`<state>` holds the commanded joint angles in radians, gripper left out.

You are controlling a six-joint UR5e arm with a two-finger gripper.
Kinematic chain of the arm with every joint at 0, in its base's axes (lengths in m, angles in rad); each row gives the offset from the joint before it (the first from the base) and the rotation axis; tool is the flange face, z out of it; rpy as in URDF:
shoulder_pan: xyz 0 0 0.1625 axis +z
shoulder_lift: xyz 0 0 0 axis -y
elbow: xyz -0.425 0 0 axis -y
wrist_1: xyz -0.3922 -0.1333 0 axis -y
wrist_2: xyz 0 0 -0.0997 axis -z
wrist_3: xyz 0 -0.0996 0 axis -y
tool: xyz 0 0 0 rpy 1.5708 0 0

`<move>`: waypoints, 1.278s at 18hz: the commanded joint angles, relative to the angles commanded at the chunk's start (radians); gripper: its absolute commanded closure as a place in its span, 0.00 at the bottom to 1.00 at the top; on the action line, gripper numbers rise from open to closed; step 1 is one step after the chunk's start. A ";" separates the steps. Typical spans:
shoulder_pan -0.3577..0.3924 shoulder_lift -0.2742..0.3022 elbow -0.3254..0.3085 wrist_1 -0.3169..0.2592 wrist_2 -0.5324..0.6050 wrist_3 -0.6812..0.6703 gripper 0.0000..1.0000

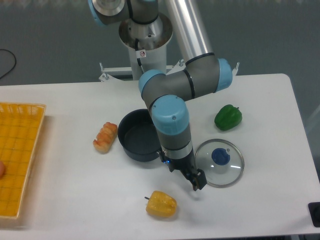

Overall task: Pick up the yellow pepper
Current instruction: 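Move the open gripper over the yellow bell pepper and lower it, then close the gripper around the yellow bell pepper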

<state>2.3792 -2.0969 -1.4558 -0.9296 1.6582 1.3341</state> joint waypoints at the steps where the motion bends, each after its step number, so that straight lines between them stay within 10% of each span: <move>1: -0.005 -0.008 0.005 0.000 0.000 0.038 0.00; 23: -0.087 -0.161 0.101 0.000 -0.002 0.116 0.00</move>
<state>2.2918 -2.2579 -1.3546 -0.9296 1.6567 1.4496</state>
